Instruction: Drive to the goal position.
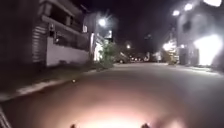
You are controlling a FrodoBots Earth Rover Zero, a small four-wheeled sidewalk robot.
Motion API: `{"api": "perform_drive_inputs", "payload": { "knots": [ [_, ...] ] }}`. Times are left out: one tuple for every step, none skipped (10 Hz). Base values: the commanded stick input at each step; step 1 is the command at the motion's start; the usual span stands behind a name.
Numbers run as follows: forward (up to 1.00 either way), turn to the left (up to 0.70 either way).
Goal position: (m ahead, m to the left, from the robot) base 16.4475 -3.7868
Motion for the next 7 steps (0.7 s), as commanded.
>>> {"api": "perform_drive_inputs", "payload": {
  "knots": [
    [1.0,0.0],
    [1.0,0.0],
    [1.0,0.0],
    [1.0,0.0],
    [1.0,0.0],
    [1.0,0.0],
    [1.0,0.0]
  ]
}}
